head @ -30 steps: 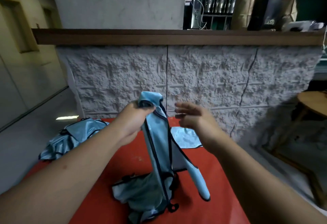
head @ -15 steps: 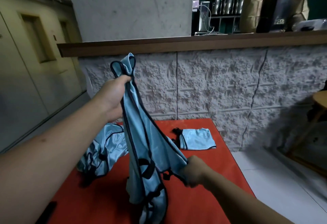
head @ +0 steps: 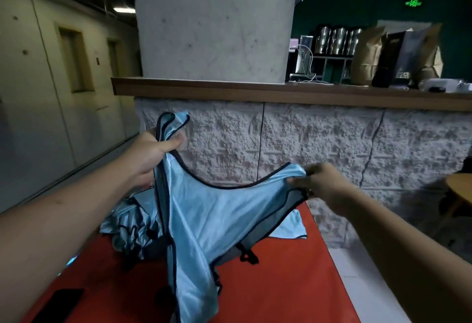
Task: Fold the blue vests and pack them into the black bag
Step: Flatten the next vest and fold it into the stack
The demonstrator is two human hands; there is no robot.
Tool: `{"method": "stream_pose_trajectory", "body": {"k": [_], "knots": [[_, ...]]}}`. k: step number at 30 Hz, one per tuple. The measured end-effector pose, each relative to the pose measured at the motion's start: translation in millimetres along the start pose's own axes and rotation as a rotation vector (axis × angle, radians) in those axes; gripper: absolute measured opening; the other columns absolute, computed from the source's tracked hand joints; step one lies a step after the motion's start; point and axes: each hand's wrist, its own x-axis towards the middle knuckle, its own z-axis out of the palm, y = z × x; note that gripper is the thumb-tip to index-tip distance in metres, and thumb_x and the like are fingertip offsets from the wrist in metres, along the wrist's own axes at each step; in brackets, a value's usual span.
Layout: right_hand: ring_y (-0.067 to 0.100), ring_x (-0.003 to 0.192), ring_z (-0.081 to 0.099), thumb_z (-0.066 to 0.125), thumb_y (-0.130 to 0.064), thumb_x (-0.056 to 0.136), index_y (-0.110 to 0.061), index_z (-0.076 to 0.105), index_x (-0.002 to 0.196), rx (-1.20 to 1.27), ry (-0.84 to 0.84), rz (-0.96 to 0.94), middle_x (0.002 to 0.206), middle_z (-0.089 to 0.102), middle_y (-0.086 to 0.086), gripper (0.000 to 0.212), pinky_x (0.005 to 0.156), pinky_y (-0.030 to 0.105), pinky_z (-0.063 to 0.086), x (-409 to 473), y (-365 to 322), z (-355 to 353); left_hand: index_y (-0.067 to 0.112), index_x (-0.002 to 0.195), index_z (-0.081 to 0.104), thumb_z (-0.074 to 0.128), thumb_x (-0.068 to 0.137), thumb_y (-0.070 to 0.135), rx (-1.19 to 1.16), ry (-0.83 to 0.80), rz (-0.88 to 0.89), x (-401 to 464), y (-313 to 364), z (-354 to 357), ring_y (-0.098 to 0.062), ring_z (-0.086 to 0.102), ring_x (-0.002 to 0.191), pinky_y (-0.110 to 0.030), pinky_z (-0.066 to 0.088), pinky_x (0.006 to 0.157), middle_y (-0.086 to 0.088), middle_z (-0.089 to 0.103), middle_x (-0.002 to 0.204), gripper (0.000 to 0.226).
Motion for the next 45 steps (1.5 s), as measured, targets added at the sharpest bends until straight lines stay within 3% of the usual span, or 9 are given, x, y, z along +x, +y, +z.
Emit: {"method": "stream_pose_trajectory", "body": {"k": [5,9,15,21,28,32,36,41,45], "knots": [[0.022,0.063,0.068,0.073,-0.001,0.088,0.000,0.071,0.086,0.234,0.143,-0.085,0.080,0.071,0.016,0.003,0.064,0.034,0.057,-11,-68,-30,-0.009,0.124,0.058,0.063,0.096,0.012,-0.087,-0.042,0.009,-2,32,-16,-0.036,0.071,0.104,-0.043,0.060,0.086,-0.027,0.069,0.118,0.036],[0.023,0.068,0.068,0.071,0.003,0.089,-0.004,0.072,0.090,0.178,0.193,-0.138,0.081,0.072,0.012,0.007,0.069,0.037,0.059,-23,-102,-50,-0.002,0.118,0.066,0.063,0.096,0.009,-0.073,-0.032,0.039,-6,59,-29,-0.038,0.069,0.109,-0.048,0.054,0.097,-0.025,0.070,0.118,0.024],[0.030,0.073,0.070,0.053,0.022,0.085,0.000,0.071,0.105,0.029,0.202,-0.156,0.094,0.071,0.025,0.034,0.066,0.037,0.060,-35,-135,-89,0.002,0.120,0.067,0.058,0.100,0.008,-0.052,-0.026,0.033,-20,101,-45,-0.030,0.073,0.104,-0.046,0.054,0.096,-0.020,0.073,0.116,0.023],[0.040,0.102,0.065,0.043,0.022,0.090,-0.003,0.065,0.128,-0.112,0.194,-0.190,0.101,0.065,0.016,0.050,0.096,0.055,0.055,-65,-170,-112,0.004,0.110,0.069,0.052,0.100,-0.002,0.142,-0.006,0.023,-38,134,-65,-0.023,0.072,0.102,-0.032,0.055,0.080,-0.015,0.075,0.109,0.021],[0.025,0.089,0.061,0.039,0.023,0.091,-0.017,0.065,0.104,-0.123,-0.089,-0.095,0.107,0.061,0.014,0.049,0.076,0.032,0.055,-88,-188,-125,0.004,0.083,0.078,0.041,0.094,-0.015,0.227,-0.068,-0.016,-48,149,-80,-0.017,0.076,0.073,-0.025,0.060,0.058,-0.015,0.077,0.089,0.044],[0.023,0.080,0.059,0.045,0.020,0.092,-0.015,0.067,0.111,-0.095,0.008,-0.080,0.105,0.063,0.017,0.045,0.086,0.039,0.055,-46,-173,-115,0.014,0.090,0.074,0.047,0.091,-0.007,0.204,0.090,0.006,-9,121,-71,-0.020,0.068,0.094,-0.023,0.053,0.092,-0.014,0.071,0.102,0.034],[0.023,0.068,0.061,0.048,0.024,0.082,-0.011,0.074,0.102,-0.252,0.099,-0.077,0.089,0.069,0.017,0.048,0.058,0.031,0.057,16,-119,-79,0.018,0.082,0.069,0.054,0.092,0.000,0.303,0.133,0.007,41,58,-43,-0.015,0.061,0.062,-0.016,0.045,0.047,-0.012,0.066,0.086,0.026],[0.017,0.062,0.057,0.042,0.019,0.084,-0.015,0.076,0.105,-0.365,0.150,-0.005,0.090,0.068,0.012,0.053,0.038,0.016,0.047,95,-24,-22,0.020,0.091,0.074,0.061,0.094,0.010,0.417,0.129,-0.057,99,-53,1,-0.027,0.067,0.073,-0.038,0.059,0.066,-0.010,0.072,0.089,0.016],[0.028,0.086,0.068,0.041,0.013,0.083,-0.015,0.079,0.098,-0.389,0.152,0.044,0.097,0.073,0.012,0.050,0.070,0.036,0.062,147,54,19,0.021,0.089,0.071,0.057,0.098,0.007,0.376,0.114,-0.124,131,-141,34,-0.021,0.053,0.059,-0.029,0.046,0.055,-0.012,0.065,0.082,0.021]]}}
